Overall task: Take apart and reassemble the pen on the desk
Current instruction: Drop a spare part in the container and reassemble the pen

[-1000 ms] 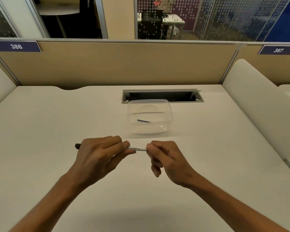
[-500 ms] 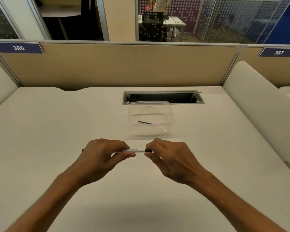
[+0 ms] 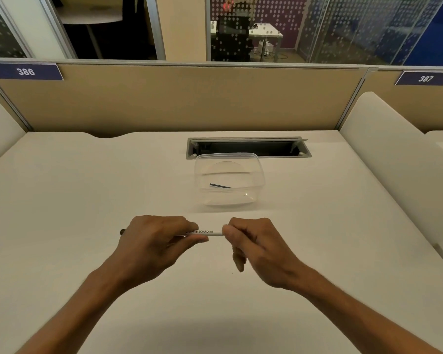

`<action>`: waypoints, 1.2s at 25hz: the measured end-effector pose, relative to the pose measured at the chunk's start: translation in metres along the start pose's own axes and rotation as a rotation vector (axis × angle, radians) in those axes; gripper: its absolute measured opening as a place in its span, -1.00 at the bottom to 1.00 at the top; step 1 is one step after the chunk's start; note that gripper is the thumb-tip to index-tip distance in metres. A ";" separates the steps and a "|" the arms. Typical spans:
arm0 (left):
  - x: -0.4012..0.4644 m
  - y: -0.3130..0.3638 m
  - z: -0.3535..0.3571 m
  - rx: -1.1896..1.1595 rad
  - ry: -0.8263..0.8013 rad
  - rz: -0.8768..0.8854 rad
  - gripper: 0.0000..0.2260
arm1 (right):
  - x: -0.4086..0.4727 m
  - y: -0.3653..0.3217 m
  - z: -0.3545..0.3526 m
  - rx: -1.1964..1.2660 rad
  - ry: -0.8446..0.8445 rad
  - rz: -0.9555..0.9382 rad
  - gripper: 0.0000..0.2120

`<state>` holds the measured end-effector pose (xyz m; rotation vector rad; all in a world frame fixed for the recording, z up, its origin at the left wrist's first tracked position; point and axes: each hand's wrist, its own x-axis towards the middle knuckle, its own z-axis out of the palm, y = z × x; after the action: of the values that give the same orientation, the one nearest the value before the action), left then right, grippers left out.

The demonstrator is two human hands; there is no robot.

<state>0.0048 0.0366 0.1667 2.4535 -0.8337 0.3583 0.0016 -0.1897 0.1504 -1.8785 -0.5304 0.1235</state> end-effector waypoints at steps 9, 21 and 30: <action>0.002 -0.004 0.002 0.058 0.010 0.019 -0.68 | -0.002 0.004 0.001 -0.502 0.128 -0.193 -0.76; 0.003 0.005 0.002 -0.059 0.103 0.033 -0.73 | -0.001 0.005 -0.003 -0.612 0.178 -0.492 -0.68; 0.006 0.000 -0.004 0.313 0.108 0.194 -0.73 | 0.002 -0.009 0.006 0.066 0.108 0.115 -0.64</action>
<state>0.0094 0.0358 0.1724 2.6118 -1.0386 0.7359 -0.0009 -0.1812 0.1564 -1.8400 -0.3401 0.1130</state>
